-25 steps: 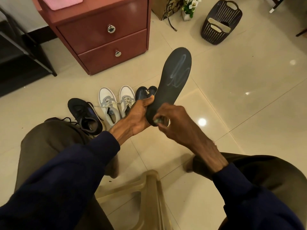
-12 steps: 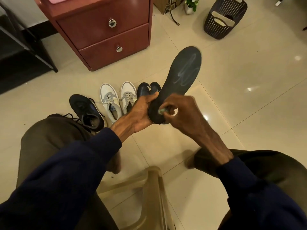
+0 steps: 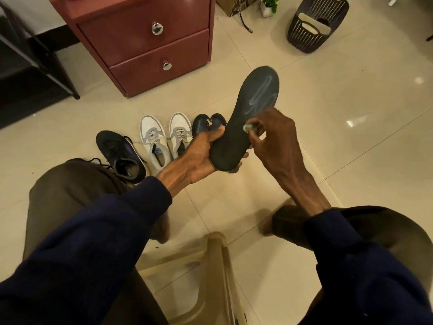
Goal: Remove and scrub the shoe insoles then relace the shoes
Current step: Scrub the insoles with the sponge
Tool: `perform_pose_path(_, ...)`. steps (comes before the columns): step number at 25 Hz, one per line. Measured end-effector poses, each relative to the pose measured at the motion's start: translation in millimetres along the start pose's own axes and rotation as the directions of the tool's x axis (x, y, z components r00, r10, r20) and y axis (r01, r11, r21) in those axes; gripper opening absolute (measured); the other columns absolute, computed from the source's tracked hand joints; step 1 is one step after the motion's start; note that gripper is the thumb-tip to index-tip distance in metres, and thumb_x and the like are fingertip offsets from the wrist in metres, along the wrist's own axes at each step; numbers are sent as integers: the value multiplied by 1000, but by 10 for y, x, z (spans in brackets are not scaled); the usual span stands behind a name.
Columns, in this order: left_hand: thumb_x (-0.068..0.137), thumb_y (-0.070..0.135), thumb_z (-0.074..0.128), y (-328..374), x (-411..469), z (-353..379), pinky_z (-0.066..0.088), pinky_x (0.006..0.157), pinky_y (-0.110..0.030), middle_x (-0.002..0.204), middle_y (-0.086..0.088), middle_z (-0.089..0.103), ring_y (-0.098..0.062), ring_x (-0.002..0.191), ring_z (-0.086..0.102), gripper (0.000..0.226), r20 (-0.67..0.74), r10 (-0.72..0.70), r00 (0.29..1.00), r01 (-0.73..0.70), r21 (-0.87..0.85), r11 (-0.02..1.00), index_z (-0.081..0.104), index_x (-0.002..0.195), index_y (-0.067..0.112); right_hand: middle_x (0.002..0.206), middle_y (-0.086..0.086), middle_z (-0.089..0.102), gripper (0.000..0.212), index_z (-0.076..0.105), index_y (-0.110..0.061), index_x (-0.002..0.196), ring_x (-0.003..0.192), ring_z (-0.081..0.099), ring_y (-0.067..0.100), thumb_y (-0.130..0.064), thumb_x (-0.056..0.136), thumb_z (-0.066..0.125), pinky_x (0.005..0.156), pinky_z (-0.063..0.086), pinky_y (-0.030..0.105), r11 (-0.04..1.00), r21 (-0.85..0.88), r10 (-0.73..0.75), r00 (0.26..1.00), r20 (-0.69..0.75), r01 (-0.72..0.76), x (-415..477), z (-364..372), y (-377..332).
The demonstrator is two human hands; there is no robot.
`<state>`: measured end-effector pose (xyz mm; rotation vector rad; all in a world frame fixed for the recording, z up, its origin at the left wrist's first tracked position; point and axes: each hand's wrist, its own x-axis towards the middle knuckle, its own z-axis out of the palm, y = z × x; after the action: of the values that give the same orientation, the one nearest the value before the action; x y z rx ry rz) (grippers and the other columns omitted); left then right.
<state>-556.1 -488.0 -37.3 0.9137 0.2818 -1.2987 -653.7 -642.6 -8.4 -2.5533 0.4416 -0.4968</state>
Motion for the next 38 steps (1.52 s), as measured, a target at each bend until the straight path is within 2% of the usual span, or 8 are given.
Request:
perform_pose_path(6,103,30,55,46,15,-10,59,73,-37,91,-6,76,-21,82,73,31,-92,40,995,-34,65,997,79,91,13,89,5,70,13,75,-8,88,78,64,18,0,78,76,70,53,30,974,143,-216,917,335,178,-25,49,-439)
perform_pose_path(11,105,24,50,152,-12,20,57,83,-45,107,-13,74,-30,89,73,27,-32,69,997,-71,-39,997,63,119,6,95,10,71,14,74,-5,97,84,66,22,-5,84,79,77,54,28,997,1,-78,996,43,78,225,26,-230)
perform_pose_path(16,102,25,54,131,91,-127,59,75,-39,119,-9,71,-25,92,72,23,-55,88,995,-90,-39,995,70,117,19,87,3,69,14,76,-7,89,75,62,13,1,78,78,68,54,31,968,186,-230,899,372,170,42,124,-298)
perform_pose_path(20,106,27,47,168,87,-80,60,75,-41,108,-12,75,-27,87,73,34,-61,67,996,-71,-62,996,76,105,10,92,13,68,13,73,-1,94,80,60,20,2,82,77,71,56,38,994,27,-103,993,54,102,153,127,-129)
perform_pose_path(24,102,28,54,106,121,-119,58,80,-38,120,-9,72,-25,95,71,24,-68,64,996,-67,-45,997,70,116,17,87,6,68,15,74,-5,87,77,61,17,4,76,75,69,50,27,946,212,-309,883,353,246,-57,167,-368)
perform_pose_path(29,105,24,50,130,136,-81,54,73,-47,124,-20,63,-39,89,67,10,79,86,993,-78,-100,992,48,113,21,93,12,69,15,74,-3,97,82,64,24,-1,82,78,73,57,42,998,-5,-60,998,18,60,103,31,24)
perform_pose_path(33,103,26,52,117,118,-52,57,79,-38,114,-7,70,-23,89,70,29,13,61,998,-61,-3,998,78,94,17,92,9,69,12,74,-3,92,83,63,22,1,80,75,74,54,33,942,185,-322,914,249,281,-76,149,-343)
perform_pose_path(38,94,22,62,142,82,-8,41,82,-55,128,-23,56,-40,89,66,59,85,61,995,-60,-11,998,37,142,0,93,7,69,13,74,-7,96,81,63,19,-5,83,76,73,55,36,998,24,-53,998,16,53,142,-18,33)
